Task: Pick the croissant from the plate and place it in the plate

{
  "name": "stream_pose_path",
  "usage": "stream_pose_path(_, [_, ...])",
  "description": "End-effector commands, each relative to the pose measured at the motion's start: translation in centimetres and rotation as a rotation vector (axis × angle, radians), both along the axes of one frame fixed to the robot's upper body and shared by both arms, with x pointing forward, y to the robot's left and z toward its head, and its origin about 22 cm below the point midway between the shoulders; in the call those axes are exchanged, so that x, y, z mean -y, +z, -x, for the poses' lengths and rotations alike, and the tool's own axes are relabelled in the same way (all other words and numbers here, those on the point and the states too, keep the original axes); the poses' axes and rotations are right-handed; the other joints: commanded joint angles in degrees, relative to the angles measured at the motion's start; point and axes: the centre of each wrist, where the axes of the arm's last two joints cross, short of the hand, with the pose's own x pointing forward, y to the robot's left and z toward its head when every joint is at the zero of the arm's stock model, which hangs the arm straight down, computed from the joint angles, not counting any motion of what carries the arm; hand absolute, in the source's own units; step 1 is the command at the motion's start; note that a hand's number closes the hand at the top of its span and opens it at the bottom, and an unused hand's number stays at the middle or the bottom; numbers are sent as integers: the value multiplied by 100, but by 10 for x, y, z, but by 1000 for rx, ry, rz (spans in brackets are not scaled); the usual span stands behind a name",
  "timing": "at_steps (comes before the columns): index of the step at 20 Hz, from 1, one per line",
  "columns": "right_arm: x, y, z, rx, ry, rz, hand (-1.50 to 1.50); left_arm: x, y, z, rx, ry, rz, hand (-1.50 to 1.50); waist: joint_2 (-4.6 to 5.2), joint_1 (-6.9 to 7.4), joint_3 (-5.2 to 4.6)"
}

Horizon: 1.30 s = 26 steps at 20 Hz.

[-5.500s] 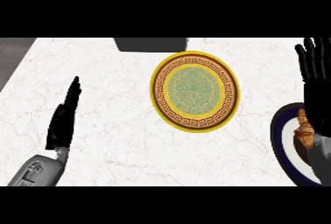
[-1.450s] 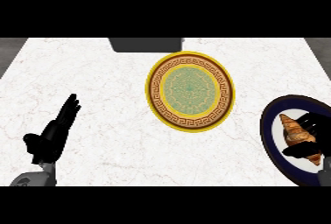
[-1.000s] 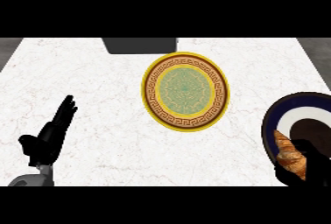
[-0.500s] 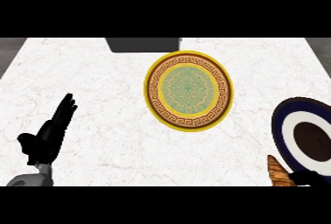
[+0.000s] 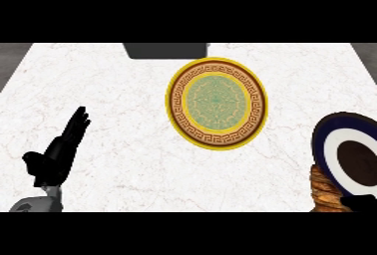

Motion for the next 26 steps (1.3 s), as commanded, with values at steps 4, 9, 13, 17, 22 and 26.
stream_pose_path(4, [-29, 32, -6, 105, 60, -18, 150, -12, 18, -6, 8, 2, 5, 0, 4, 20, 9])
stream_pose_path(9, [-68, 46, -57, 100, 80, -4, 150, 14, 4, -11, 9, 13, -15, 0, 24, 76, 4])
stream_pose_path(13, [-67, 30, -102, 59, 134, -64, 150, 15, -5, 4, 13, -24, 14, 0, 28, 90, 12])
stream_pose_path(17, [-67, 41, -156, 42, 166, -115, 150, 6, -7, 0, 10, -15, -16, 0, 52, 137, 11])
stream_pose_path(22, [-99, 31, -197, 28, 203, -113, 150, 3, 4, -6, 8, -28, -7, 0, 37, 129, 11])
stream_pose_path(26, [-110, 21, -229, 4, 194, -122, 150, 18, -4, -3, 2, -19, 2, 0, 38, 132, 11])
